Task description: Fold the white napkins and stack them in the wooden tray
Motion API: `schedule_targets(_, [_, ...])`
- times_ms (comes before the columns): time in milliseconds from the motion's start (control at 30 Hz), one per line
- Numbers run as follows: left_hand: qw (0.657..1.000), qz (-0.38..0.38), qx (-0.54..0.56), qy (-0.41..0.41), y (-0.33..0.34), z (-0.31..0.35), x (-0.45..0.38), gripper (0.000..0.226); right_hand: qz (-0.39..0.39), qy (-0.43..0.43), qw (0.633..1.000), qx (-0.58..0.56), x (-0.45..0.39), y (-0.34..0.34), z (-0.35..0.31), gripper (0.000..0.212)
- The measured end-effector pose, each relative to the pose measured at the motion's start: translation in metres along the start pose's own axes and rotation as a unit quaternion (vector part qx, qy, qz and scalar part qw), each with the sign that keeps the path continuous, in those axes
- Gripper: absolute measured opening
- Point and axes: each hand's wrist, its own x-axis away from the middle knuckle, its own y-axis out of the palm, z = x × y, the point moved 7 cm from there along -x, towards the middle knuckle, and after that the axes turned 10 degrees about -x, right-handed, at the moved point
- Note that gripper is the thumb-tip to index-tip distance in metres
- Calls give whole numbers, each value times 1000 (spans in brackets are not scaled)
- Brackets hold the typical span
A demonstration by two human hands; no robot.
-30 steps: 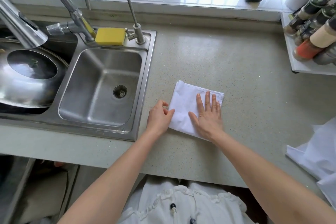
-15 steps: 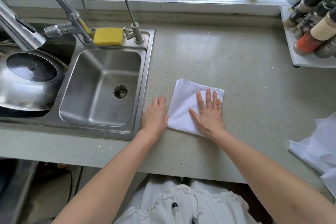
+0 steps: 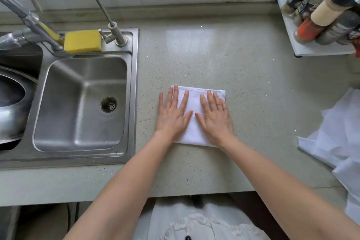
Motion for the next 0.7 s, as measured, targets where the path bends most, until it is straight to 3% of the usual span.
schedule_targets(167, [999,15,24,-29,4,-5,1,74,38,13,999,-22,6,7,-2,63])
schedule_targets(367, [999,8,24,-47,8,-8,1,79,13,-26,1000,-3,15,11,11,63])
schedule_targets(467, [997,14,39,-70,7,-11,3,83,34,-5,999,-3,19,-1,14,64])
schedule_targets(533, [996,15,43,-71,8,-11,2,85,27,-84,996,-4,35,-8,0,64])
schedule_targets(633, [996,5,47,-73,8,-10,1,87,-74,-257,963,21,73,3,-14,62])
schedule_targets(700, [999,18,22,-45,2,-9,2,85,-108,-254,961,33,80,8,3,60])
